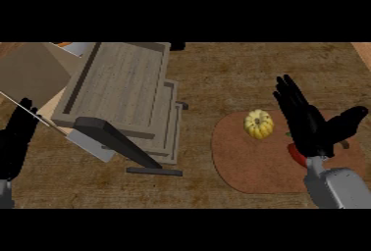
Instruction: Pick the bell pepper from the cutting board and place it in the tiered basket
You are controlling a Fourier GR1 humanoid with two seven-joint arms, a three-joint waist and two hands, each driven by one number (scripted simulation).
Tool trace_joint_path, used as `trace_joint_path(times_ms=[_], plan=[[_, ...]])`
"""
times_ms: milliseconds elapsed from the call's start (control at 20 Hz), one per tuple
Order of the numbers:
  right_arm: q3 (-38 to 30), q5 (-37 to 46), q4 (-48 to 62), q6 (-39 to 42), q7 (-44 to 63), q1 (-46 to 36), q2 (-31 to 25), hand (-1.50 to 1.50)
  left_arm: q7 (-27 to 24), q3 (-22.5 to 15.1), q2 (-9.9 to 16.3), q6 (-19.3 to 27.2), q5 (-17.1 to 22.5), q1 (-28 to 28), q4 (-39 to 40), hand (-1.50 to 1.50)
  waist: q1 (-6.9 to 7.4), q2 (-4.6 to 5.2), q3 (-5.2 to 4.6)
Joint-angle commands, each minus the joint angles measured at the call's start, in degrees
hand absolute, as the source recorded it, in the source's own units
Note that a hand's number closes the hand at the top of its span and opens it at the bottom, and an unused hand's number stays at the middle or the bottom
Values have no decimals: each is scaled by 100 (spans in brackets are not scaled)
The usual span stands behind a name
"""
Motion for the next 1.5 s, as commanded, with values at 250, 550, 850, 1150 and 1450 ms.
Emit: trace_joint_path(times_ms=[250,550,850,1150,1450], plan=[[-1450,450,-494,463,-599,-746,-1979,150,-128,-684,-800,575,-548,565,-160,0,-250,15,-199],[-2773,282,208,-1351,-504,254,-1395,-150,-307,-1237,-1414,814,-867,854,-113,0,-233,3,-182],[-2700,120,-1786,-429,232,1847,-1855,-150,-88,-1393,-1588,1055,-1189,727,-163,0,-174,-32,-195],[-2206,242,-1953,903,1752,2118,-3490,-150,-261,-1313,-1507,974,-1180,819,-63,0,-144,-17,-215],[-1855,1062,-2989,1011,3079,2194,-4536,-150,-350,-1315,-1663,1053,-1235,706,40,0,-46,6,-215]])
